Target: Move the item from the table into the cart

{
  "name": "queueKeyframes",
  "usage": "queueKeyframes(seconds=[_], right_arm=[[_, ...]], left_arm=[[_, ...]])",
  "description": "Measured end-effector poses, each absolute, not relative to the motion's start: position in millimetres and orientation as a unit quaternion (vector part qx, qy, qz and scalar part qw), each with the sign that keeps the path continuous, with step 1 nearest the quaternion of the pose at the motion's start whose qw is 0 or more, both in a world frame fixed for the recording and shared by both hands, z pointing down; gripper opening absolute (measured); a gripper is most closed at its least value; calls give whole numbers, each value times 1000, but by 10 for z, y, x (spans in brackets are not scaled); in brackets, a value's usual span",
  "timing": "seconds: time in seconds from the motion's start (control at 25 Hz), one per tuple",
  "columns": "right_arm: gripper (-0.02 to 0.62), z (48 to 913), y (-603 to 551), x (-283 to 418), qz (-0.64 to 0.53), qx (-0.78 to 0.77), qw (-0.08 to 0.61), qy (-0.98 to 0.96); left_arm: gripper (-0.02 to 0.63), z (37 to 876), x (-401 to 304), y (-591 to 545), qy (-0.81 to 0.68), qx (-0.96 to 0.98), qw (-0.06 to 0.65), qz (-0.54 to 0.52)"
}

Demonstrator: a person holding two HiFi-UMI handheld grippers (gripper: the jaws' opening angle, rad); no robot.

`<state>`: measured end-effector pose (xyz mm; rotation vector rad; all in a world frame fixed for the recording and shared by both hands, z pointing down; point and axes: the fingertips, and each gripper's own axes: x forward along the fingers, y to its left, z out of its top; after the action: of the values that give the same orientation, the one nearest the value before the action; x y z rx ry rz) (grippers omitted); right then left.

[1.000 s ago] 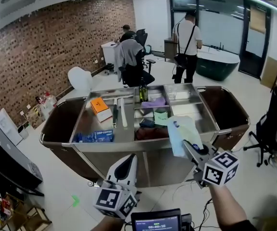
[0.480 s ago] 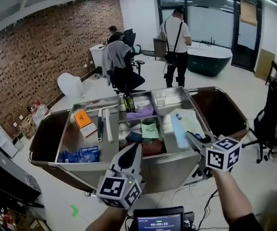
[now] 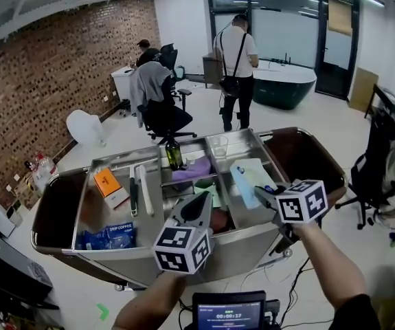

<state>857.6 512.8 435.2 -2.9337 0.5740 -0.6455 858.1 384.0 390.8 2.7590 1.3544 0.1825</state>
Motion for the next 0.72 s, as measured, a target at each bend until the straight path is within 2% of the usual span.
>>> queueKeyframes(seconds=[0.16,0.48,0.72], right_arm=[[0,4486,5130,8717,-271,-941,39,197],[0,5034,5150,8840,-411,-893,-16,185],[0,5301,5148,8874,-489,-854,-14,175]], left_arm=[[0,3995,8743,3980,453,886,13,97],[0,4127,8900,4146,461,876,-11,139],[0,4275,8974,4181,464,871,-7,163]])
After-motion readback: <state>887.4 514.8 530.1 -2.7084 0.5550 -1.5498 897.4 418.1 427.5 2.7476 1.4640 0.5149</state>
